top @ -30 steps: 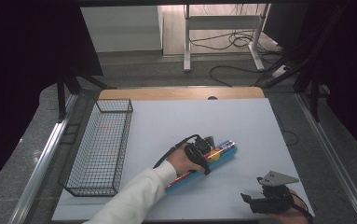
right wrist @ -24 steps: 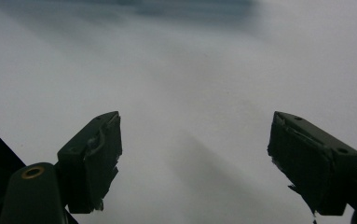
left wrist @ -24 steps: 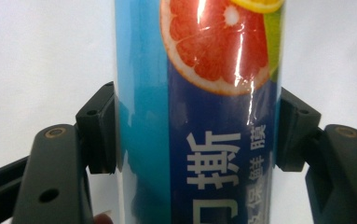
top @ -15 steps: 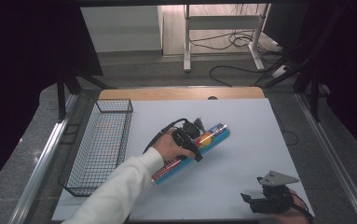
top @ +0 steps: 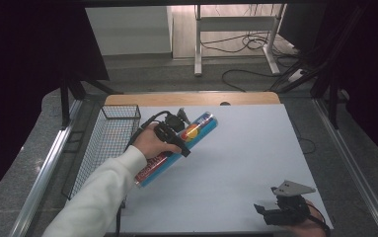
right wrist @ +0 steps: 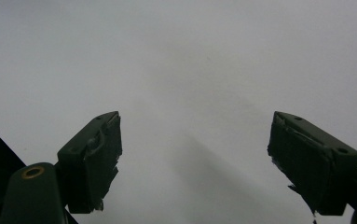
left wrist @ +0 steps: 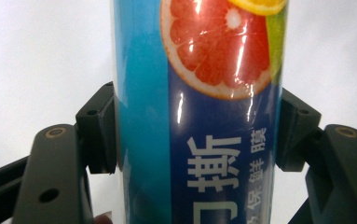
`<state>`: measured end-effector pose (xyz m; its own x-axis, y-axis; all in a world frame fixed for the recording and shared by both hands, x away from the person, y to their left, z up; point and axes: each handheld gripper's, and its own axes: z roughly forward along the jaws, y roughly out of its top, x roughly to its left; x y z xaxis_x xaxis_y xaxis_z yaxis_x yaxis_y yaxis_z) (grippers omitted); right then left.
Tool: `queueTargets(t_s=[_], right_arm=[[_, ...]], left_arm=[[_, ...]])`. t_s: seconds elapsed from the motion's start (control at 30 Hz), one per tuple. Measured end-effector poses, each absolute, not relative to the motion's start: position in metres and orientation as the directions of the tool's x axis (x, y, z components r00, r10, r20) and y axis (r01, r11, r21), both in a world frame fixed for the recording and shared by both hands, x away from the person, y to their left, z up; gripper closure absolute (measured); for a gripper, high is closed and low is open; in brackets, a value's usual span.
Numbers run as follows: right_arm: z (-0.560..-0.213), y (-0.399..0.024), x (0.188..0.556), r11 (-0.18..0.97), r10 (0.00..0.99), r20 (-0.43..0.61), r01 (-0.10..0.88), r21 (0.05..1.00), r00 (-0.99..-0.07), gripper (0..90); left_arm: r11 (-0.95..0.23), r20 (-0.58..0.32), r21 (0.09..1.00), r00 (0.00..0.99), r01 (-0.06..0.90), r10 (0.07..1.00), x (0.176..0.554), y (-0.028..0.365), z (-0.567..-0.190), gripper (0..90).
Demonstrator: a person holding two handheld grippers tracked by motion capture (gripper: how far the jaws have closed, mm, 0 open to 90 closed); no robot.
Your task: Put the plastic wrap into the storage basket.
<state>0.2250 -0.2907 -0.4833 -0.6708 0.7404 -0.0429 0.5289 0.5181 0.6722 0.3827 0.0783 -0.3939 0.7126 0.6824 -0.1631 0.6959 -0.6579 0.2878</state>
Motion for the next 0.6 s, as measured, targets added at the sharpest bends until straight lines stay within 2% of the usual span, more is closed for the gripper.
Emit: queueTargets(t_s=[0.33,0.6], right_arm=[[-0.484,-0.290,0.225,0.517,0.743,-0.041,0.533,0.670,-0.668,17.9],[-0.484,-0.288,0.226,0.521,0.741,-0.046,0.531,0.668,-0.670,18.0]], left_arm=[[-0.598,-0.148,0.306,0.658,0.740,0.739,0.385,0.126,-0.373,31.9],[-0.472,-0.142,0.315,0.533,0.823,0.834,0.392,0.190,-0.367,31.9]])
